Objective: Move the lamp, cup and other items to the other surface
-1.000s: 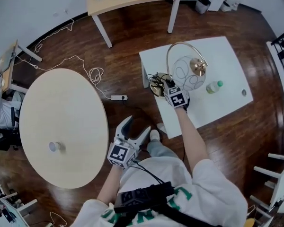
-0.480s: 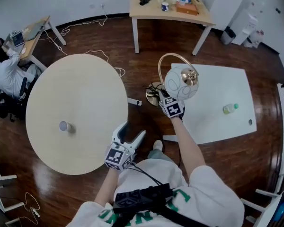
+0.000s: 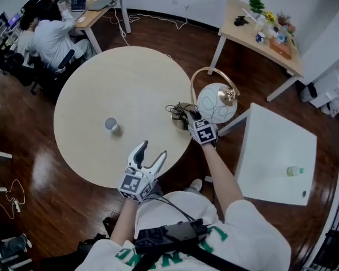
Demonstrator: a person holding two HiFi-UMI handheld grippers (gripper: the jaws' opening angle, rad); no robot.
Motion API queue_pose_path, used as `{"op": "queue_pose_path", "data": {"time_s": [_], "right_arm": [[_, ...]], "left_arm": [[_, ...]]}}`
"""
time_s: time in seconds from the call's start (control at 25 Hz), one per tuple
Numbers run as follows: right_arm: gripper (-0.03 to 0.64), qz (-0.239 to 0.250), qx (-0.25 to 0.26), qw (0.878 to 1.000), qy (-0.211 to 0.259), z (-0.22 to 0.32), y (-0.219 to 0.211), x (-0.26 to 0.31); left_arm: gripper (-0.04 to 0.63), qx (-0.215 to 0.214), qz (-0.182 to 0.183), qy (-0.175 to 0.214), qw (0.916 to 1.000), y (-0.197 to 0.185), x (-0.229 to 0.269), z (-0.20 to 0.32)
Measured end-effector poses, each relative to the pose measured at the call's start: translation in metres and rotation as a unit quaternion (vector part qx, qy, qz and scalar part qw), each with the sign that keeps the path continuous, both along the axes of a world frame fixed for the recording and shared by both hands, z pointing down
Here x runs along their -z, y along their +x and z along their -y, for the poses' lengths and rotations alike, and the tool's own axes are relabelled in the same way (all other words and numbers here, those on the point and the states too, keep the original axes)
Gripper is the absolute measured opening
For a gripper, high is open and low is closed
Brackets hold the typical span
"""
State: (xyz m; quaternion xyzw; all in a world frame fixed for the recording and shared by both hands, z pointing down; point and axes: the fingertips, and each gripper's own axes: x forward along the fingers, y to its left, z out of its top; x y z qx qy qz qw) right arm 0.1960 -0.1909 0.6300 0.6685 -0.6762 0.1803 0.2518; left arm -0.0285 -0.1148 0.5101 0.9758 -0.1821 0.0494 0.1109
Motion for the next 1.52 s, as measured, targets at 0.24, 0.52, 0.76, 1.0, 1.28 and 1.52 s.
{"op": "queue_pose_path", "data": {"time_s": [0.24,0.52,0.76,1.0,1.28,1.52], "right_arm": [[0.037,0.006,0.070,0.998,-0.002,0.089,-0.084,-0.014],[0.037,0.011,0.103,0.994,-0.021,0.159,-0.141,-0.044],[0.037,0.003,0.107,0.994,-0.032,0.198,-0.157,-0.068],[0.037,0.003,0.110,0.993,-0.043,0.210,-0.171,-0.089],[0.043,-0.007,0.124,0.992,-0.026,0.213,-0.185,-0.093],[0.071,0.068,0.064,0.996,-0.003,0.206,-0.177,-0.116]], "left_arm": [[0.311,0.087,0.009,0.007,0.9962,-0.085,-0.010,0.054],[0.311,0.134,0.026,-0.003,0.9907,-0.144,-0.010,0.100],[0.311,0.160,0.037,-0.003,0.9864,-0.177,-0.025,0.131],[0.311,0.177,0.030,-0.025,0.9834,-0.185,-0.023,0.142],[0.311,0.175,0.033,-0.032,0.9835,-0.185,-0.029,0.148],[0.311,0.174,0.020,-0.036,0.9839,-0.173,-0.021,0.143]]}}
